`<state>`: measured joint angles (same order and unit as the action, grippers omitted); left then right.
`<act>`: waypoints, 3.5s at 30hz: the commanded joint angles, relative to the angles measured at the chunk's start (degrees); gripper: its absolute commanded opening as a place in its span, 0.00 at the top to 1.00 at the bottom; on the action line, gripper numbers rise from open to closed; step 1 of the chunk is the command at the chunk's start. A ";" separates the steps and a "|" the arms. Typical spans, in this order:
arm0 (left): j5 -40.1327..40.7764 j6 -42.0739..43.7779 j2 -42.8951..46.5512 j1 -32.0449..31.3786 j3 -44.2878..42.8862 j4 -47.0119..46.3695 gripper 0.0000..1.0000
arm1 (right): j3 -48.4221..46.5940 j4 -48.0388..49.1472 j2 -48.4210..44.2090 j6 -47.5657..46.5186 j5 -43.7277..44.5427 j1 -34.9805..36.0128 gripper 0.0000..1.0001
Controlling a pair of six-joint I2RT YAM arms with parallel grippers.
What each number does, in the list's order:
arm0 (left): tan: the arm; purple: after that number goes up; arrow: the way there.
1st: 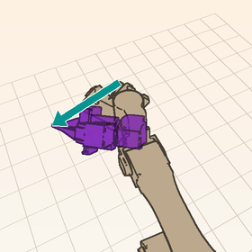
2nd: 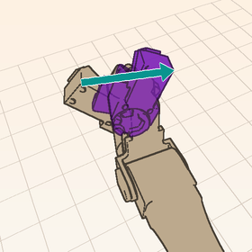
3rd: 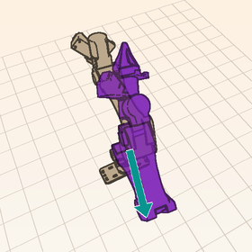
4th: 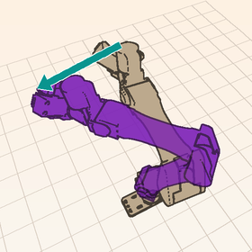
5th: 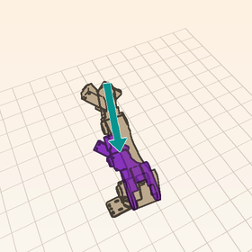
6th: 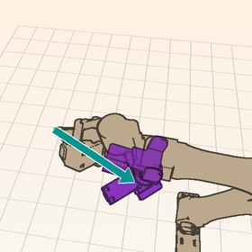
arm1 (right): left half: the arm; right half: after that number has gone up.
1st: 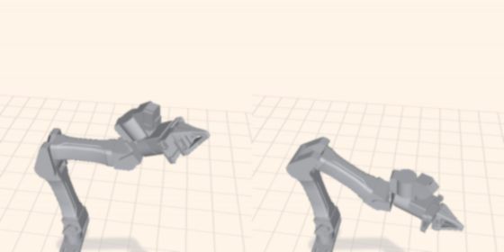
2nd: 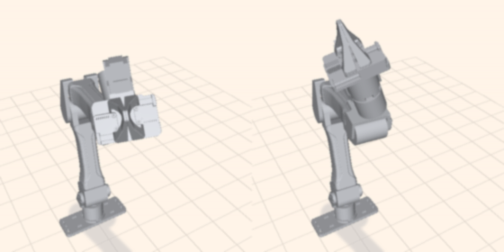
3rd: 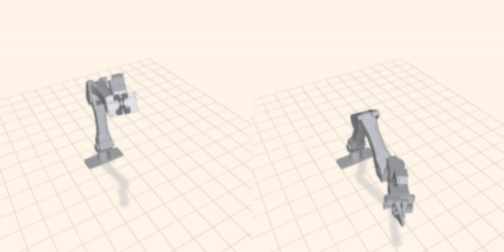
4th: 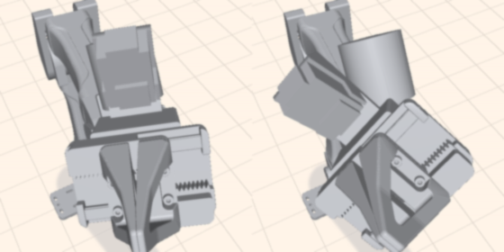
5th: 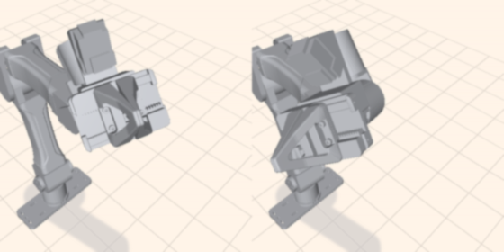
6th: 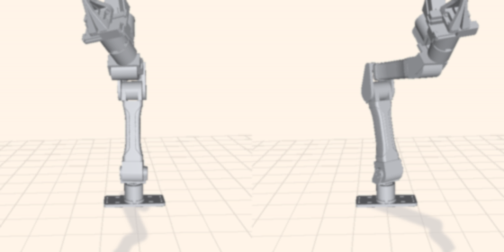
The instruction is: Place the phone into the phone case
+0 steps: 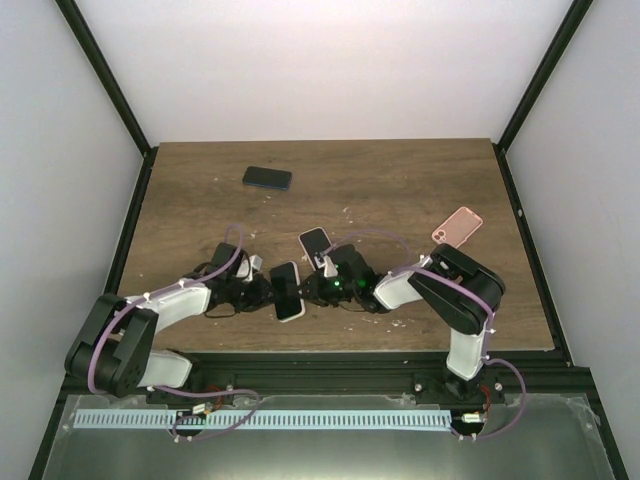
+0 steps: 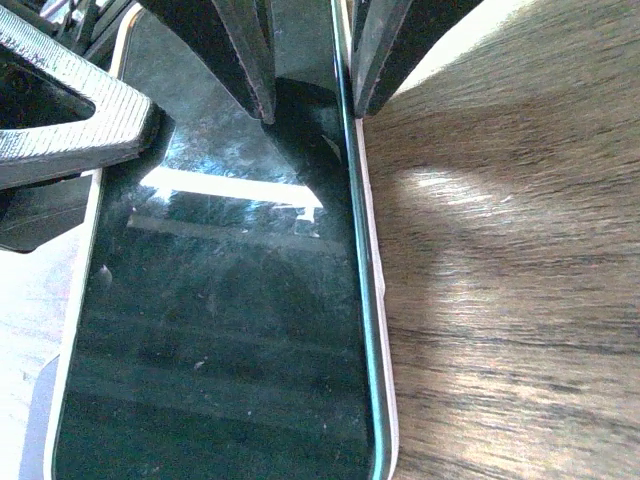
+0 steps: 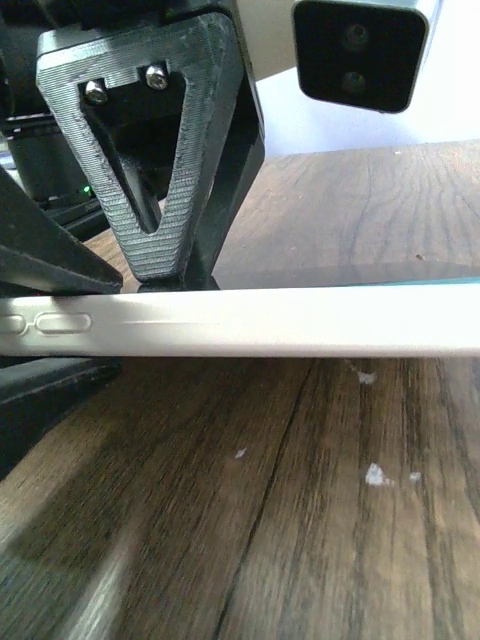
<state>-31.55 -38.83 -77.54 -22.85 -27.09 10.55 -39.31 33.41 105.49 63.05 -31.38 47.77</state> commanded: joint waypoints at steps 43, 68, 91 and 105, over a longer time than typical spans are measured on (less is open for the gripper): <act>-25.90 -22.90 35.34 4.26 -3.58 -25.49 0.23 | 9.39 21.27 -37.87 0.88 -15.63 -1.19 0.99; -23.32 -22.42 39.43 4.39 -5.07 -22.66 1.00 | 11.36 25.55 -39.35 4.21 -15.96 -1.20 0.88; -30.39 -28.73 35.78 4.31 0.63 -27.00 0.42 | 4.87 12.78 -41.14 0.24 6.18 -1.19 0.95; -31.67 -24.53 32.10 4.31 0.86 -23.96 0.74 | 5.32 14.89 -37.37 2.65 8.55 -1.19 0.95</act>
<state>-61.47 -65.69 -45.60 -18.39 -26.30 -13.96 -31.03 43.33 68.05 65.67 -25.26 46.94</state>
